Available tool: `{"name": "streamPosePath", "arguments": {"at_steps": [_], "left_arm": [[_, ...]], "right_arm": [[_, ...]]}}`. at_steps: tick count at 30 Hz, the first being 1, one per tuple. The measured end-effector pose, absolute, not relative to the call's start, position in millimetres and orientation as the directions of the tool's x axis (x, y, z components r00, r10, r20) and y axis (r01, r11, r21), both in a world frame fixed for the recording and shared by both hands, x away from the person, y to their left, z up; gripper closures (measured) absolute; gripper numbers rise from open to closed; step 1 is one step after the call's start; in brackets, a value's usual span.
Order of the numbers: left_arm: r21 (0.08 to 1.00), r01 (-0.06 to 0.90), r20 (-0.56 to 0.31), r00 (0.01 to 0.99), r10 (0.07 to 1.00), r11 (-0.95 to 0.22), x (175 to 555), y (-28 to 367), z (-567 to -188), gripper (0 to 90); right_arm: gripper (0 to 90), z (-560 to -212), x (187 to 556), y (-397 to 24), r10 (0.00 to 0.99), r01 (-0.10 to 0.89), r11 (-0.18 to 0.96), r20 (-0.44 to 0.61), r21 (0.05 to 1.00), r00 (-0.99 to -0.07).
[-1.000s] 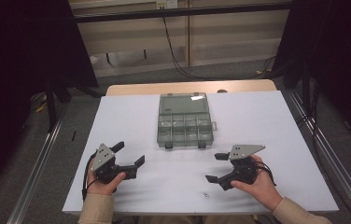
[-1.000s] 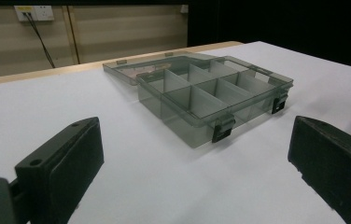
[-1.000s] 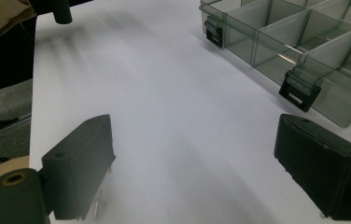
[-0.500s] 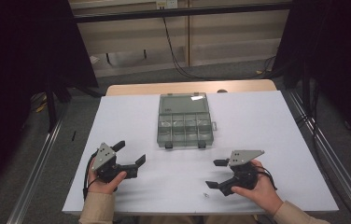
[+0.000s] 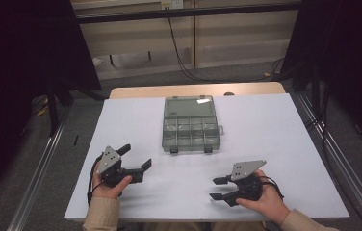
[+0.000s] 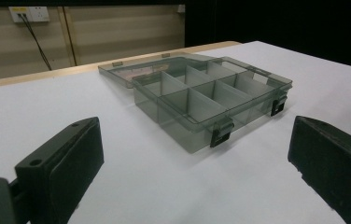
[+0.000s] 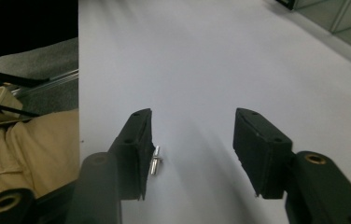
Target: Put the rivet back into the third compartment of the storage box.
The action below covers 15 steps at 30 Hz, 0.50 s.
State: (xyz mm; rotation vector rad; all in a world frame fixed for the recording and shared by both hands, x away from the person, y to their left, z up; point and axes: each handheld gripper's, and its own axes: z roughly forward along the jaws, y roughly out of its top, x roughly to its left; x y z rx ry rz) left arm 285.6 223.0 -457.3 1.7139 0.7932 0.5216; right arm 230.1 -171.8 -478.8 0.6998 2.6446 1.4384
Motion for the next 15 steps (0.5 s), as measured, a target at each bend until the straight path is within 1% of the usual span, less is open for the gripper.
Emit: {"name": "streamPosePath", "arguments": {"at_steps": [2, 5, 10, 15], "left_arm": [[0.958, 0.242, -0.051, 0.676, 0.735, -0.156, 285.6, 223.1, -457.5, 3.2], [0.958, 0.244, -0.056, 0.674, 0.737, -0.151, 285.2, 223.0, -457.3, 3.2], [0.958, 0.239, -0.047, 0.678, 0.734, -0.16, 285.7, 223.2, -457.0, 3.2], [0.959, 0.242, -0.056, 0.674, 0.736, -0.149, 285.8, 223.5, -457.2, 3.2]], "right_arm": [[53.5, -479.5, 229.7, -169.9, 0.402, 0.363, 0.476, 0.169, 0.801, -0.9], [58.8, -479.4, 229.1, -168.6, 0.381, 0.36, 0.481, 0.179, 0.8, -0.907], [64.4, -479.8, 227.5, -166.1, 0.346, 0.355, 0.503, 0.193, 0.788, -0.918], [71.1, -482.4, 227.1, -164.5, 0.342, 0.358, 0.523, 0.194, 0.773, -0.919]]}}
